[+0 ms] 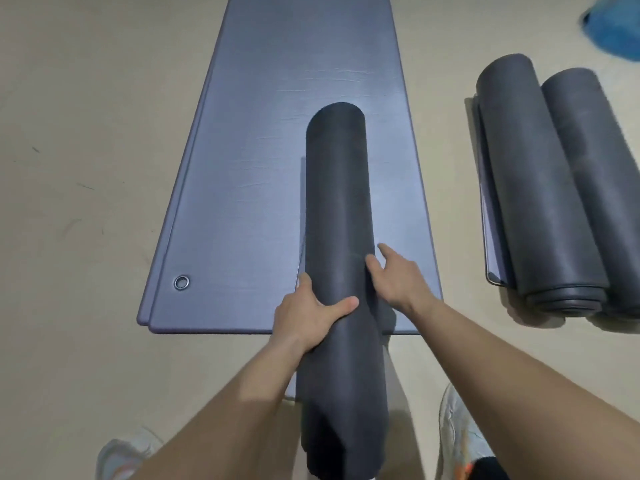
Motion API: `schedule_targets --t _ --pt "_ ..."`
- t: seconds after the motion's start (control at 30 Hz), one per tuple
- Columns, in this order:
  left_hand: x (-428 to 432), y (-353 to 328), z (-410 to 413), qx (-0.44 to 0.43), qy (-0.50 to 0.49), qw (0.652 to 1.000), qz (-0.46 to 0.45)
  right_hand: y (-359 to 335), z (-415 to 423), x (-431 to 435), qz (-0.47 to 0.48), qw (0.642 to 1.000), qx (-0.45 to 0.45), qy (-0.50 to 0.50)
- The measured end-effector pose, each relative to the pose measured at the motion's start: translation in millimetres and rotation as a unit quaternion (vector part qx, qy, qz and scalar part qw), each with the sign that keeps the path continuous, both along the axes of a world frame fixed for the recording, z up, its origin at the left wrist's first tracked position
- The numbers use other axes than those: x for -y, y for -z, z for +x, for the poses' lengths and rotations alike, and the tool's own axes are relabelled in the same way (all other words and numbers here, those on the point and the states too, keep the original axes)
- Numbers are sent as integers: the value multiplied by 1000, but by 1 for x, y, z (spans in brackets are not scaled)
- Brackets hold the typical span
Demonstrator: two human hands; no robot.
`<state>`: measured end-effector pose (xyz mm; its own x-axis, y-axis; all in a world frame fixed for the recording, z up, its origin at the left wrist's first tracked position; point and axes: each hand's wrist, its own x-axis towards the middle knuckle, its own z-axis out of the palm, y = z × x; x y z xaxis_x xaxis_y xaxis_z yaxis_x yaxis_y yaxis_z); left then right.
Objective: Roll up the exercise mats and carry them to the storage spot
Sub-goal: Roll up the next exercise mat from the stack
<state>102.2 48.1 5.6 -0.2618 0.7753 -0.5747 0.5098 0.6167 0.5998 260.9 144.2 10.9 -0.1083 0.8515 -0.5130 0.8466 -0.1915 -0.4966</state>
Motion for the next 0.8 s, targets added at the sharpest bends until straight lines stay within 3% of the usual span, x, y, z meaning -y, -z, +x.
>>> schedule_targets --t 0.1,0.2,0.43,0.63,0.8 --pt "-24 2 18 32 -16 999 29 11 7 13 -94 976 -167 107" --pt "-60 6 39 67 3 995 68 5 30 -10 -68 971 -188 134" --pt "-183 27 131 128 33 985 112 2 110 -120 20 983 -84 159" --pt "-258 41 196 76 91 986 115 18 154 -178 83 981 70 160" --pt "-294 50 210 151 94 978 108 19 173 -192 129 972 110 161"
